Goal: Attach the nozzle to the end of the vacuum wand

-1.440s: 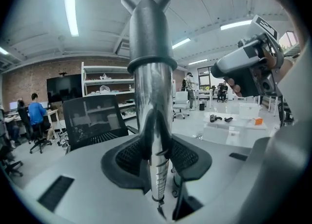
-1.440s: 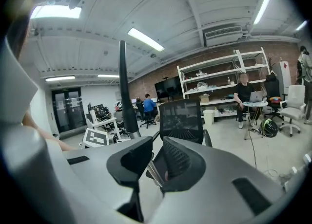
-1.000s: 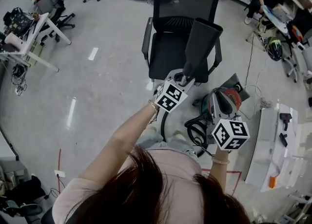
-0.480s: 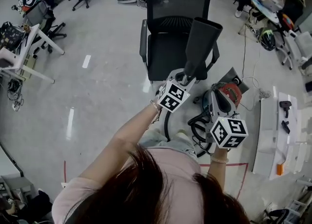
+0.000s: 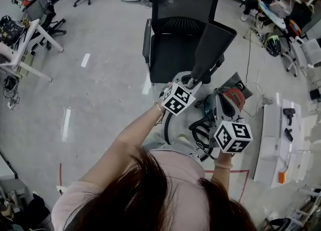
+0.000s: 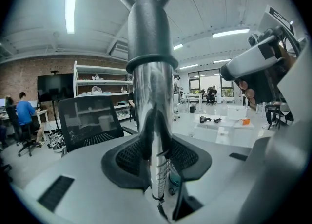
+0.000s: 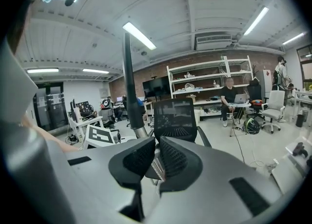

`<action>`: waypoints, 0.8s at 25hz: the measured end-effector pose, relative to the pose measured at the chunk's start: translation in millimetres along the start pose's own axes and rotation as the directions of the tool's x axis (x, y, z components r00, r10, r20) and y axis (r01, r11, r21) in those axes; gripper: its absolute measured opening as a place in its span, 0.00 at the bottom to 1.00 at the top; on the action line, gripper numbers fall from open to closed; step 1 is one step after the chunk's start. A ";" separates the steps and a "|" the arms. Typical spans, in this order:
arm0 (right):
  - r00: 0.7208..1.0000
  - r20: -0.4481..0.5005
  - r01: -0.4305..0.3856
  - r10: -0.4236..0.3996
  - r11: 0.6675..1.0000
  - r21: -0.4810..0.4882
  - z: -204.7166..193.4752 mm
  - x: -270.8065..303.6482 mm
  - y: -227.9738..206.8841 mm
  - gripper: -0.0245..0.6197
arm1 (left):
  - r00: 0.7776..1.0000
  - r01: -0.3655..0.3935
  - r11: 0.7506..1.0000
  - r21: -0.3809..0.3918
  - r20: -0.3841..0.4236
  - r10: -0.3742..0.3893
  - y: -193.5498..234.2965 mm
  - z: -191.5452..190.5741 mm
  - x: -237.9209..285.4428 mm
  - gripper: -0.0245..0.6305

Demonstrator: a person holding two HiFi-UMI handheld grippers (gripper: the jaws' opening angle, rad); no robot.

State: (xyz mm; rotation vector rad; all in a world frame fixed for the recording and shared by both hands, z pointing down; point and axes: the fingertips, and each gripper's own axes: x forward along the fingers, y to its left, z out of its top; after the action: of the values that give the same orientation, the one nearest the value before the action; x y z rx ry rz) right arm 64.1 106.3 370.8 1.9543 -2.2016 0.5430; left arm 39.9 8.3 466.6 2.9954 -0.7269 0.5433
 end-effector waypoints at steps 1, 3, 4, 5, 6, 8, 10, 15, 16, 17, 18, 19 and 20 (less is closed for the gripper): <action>1.000 -0.002 -0.003 0.003 1.000 -0.002 0.4 0.8 0.1 0.12 | 1.000 -0.002 1.000 -0.002 -0.001 0.002 0.6 0.1 0.1 0.27; 1.000 -0.010 -0.008 0.008 1.000 -0.011 1.5 2.6 0.9 0.11 | 1.000 -0.006 1.000 -0.005 -0.001 0.006 2.3 0.7 0.0 0.27; 1.000 -0.013 -0.011 0.011 1.000 -0.016 2.5 4.0 1.3 0.11 | 1.000 -0.008 1.000 -0.006 -0.001 0.008 3.3 1.3 0.1 0.27; 1.000 -0.015 -0.014 0.014 1.000 -0.021 3.7 5.5 1.5 0.11 | 1.000 -0.009 1.000 -0.007 -0.002 0.009 4.4 1.8 0.5 0.27; 1.000 -0.016 -0.017 0.016 1.000 -0.025 4.9 7.1 1.3 0.11 | 1.000 -0.010 1.000 -0.008 -0.002 0.010 5.3 2.2 1.2 0.27; 1.000 -0.018 -0.019 0.018 0.999 -0.030 6.6 9.8 -0.2 0.11 | 1.000 -0.013 1.000 -0.011 -0.002 0.013 6.7 2.4 3.2 0.27; 1.000 -0.020 -0.022 0.021 0.999 -0.031 8.0 12.1 -1.7 0.11 | 1.000 -0.016 1.000 -0.014 -0.004 0.016 8.3 2.5 5.2 0.27; 0.999 -0.027 -0.038 0.037 0.999 -0.039 11.4 16.6 -2.8 0.11 | 1.000 -0.023 1.000 -0.015 -0.002 0.023 10.6 5.1 8.7 0.27; 0.999 -0.029 -0.042 0.041 0.998 -0.042 11.4 17.1 -3.0 0.11 | 1.000 -0.025 1.000 -0.016 -0.002 0.025 10.4 5.2 9.4 0.27; 0.999 -0.031 -0.046 0.044 0.998 -0.045 11.5 17.5 -3.4 0.11 | 1.000 -0.027 0.999 -0.017 -0.002 0.027 10.2 5.1 10.1 0.27; 0.998 -0.032 -0.049 0.048 0.998 -0.048 11.5 17.7 -4.3 0.11 | 1.000 -0.030 0.999 -0.018 -0.002 0.030 10.0 5.1 11.2 0.27; 0.998 -0.033 -0.052 0.050 0.997 -0.050 11.5 17.7 -5.7 0.11 | 0.999 -0.032 0.999 -0.019 -0.003 0.032 9.6 5.3 12.4 0.27; 0.998 -0.034 -0.055 0.053 0.997 -0.051 11.2 17.5 -7.5 0.11 | 0.999 -0.035 0.999 -0.020 -0.003 0.035 9.2 5.5 13.6 0.27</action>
State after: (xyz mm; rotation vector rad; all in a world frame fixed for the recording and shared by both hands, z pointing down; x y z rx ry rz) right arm 70.4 85.4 367.7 1.8524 -2.2310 0.5163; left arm 48.9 -6.5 465.3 2.9682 -0.7807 0.5382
